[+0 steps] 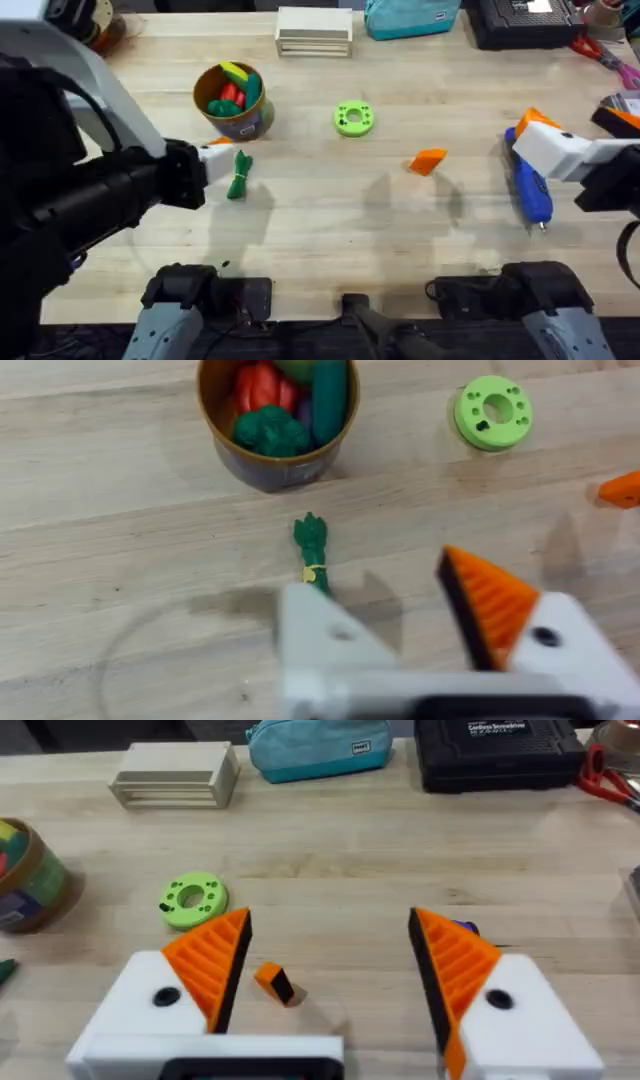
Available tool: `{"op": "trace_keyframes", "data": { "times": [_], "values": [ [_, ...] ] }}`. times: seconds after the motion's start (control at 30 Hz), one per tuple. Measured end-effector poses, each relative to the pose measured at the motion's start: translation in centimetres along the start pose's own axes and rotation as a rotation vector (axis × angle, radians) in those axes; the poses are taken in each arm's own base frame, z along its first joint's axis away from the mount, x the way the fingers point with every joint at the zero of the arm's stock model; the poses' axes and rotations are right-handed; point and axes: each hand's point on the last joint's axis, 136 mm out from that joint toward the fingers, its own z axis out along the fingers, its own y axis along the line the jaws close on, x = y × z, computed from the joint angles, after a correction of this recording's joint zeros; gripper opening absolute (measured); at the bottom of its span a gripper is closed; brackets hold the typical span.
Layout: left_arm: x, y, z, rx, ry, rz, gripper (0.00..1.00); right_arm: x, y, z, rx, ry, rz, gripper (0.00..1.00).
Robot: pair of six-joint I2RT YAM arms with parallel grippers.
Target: Pick up the gripper from the table and insert it into the empty holder that is missing its gripper. Then pick up a screw, insert it into the mounting hole, and use the screwdriver to tighten it. Finally, clean up the table by picking up the vegetable and placing it into the bucket.
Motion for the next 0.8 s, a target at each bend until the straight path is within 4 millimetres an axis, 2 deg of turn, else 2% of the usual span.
{"op": "trace_keyframes", "data": {
  "times": [0.03, 0.1, 0.17, 0.2, 0.37, 0.47, 0.6, 0.8],
  "values": [
    [-0.1, 0.0, 0.0, 0.003, -0.004, 0.012, 0.170, 0.0, 0.0, 0.0, 0.000, 0.000, 0.000, 0.924],
    [-0.2, -0.4, 0.0, 0.021, -0.009, 0.010, 0.477, 0.0, 0.0, 0.0, 0.000, 0.000, 0.000, 0.924],
    [-1.1, -1.1, -0.1, 0.066, -0.047, 0.021, 0.817, 0.0, 0.0, 0.0, 0.000, 0.000, 0.000, 0.924],
    [-3.5, -2.8, -0.5, 0.158, -0.145, 0.053, 0.982, 0.0, 0.0, 0.0, 0.000, 0.000, 0.000, 0.924],
    [-6.9, -4.5, -1.6, 0.250, -0.293, 0.116, 0.987, 0.0, 0.0, 0.0, 0.000, 0.000, 0.000, 0.924],
    [-6.8, -4.8, -1.6, 0.266, -0.290, 0.117, 0.987, 0.0, 0.0, 0.0, 0.000, 0.000, 0.000, 0.924],
    [-5.3, -4.7, -1.2, 0.267, -0.227, 0.093, 0.987, 0.0, 0.0, 0.0, 0.000, 0.000, 0.000, 0.924],
    [-5.2, -4.7, -1.2, 0.268, -0.225, 0.095, 0.987, 0.0, 0.0, 0.0, 0.000, 0.000, 0.000, 0.924]
  ]
}}
